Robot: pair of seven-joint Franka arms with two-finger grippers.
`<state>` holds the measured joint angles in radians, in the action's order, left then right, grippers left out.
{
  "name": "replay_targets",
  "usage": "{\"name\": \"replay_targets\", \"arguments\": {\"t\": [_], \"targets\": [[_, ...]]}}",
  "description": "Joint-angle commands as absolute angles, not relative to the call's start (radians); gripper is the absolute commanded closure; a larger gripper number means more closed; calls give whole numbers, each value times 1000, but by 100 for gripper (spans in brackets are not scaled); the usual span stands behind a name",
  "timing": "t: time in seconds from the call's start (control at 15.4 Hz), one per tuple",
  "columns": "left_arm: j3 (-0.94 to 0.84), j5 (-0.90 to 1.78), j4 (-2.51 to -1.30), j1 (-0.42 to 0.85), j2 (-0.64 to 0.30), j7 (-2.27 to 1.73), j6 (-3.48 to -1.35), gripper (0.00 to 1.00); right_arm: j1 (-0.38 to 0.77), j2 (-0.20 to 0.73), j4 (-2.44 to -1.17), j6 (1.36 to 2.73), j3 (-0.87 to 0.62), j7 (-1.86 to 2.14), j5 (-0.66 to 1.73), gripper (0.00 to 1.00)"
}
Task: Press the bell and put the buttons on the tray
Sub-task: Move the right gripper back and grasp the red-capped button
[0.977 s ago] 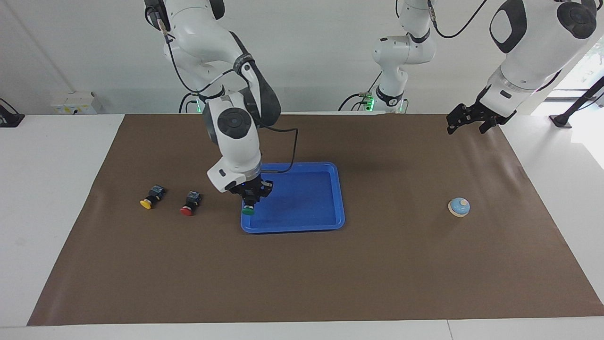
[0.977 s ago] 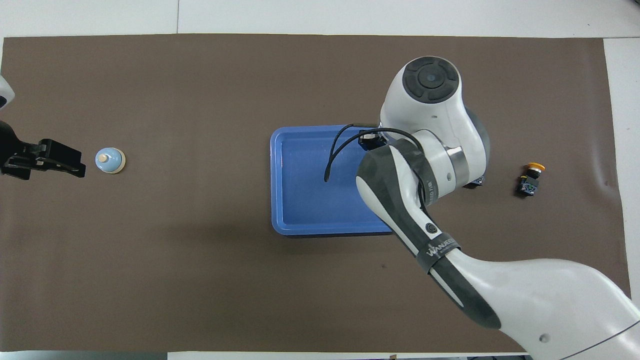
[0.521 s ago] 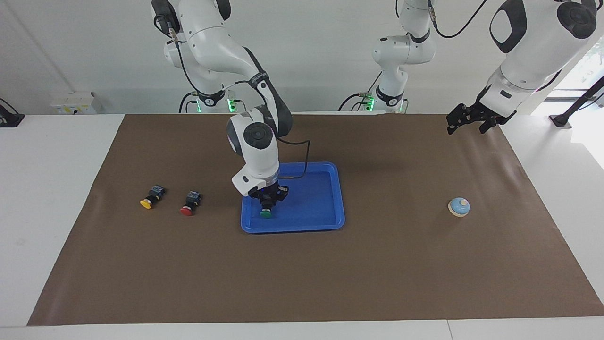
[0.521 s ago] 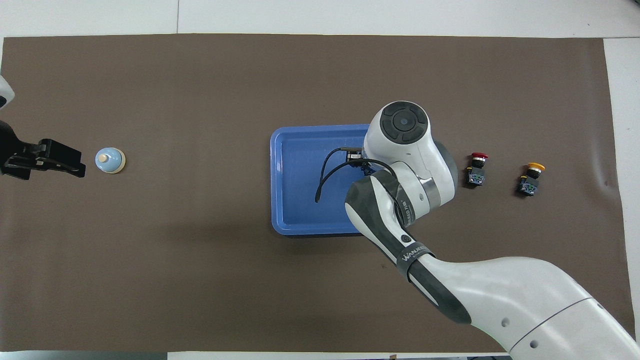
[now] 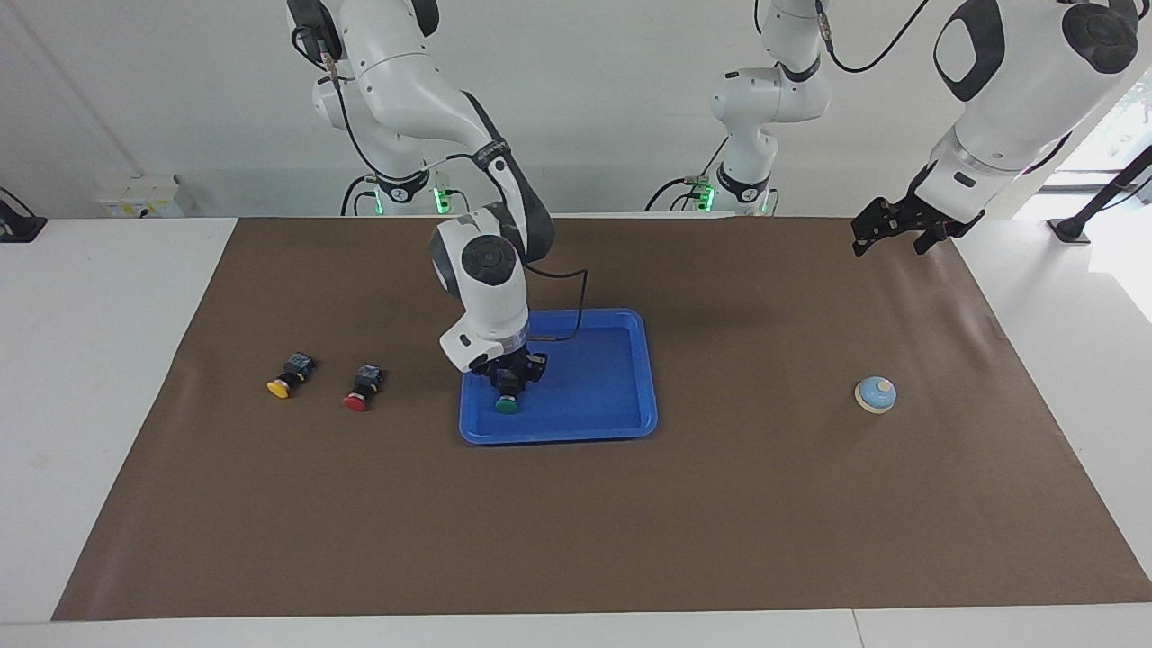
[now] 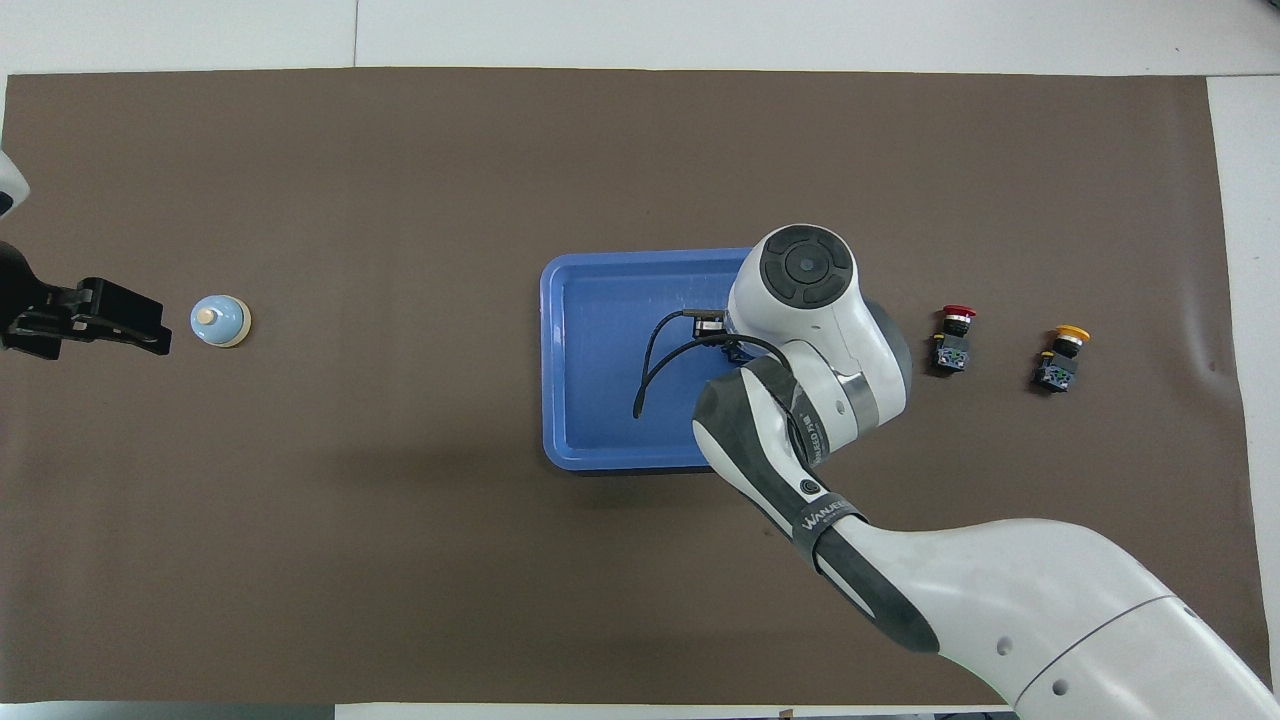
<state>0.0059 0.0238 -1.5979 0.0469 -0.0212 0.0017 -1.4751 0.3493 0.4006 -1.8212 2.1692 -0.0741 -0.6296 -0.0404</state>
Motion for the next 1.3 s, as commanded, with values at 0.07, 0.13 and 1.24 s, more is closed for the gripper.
{"name": "replay_targets", "arguments": {"t": [0.07, 0.13, 1.24], "targets": [[11, 26, -1591, 51, -14, -6, -1459, 0, 260, 319, -1720, 1968, -80, -618, -20, 0], [11, 26, -1591, 51, -14, -6, -1457, 0, 226, 298, -1723, 1956, -78, -580, -21, 0], [11, 26, -1591, 51, -14, -6, -1457, 0, -48, 170, -2221, 2500, -75, -328, -43, 0]]}}
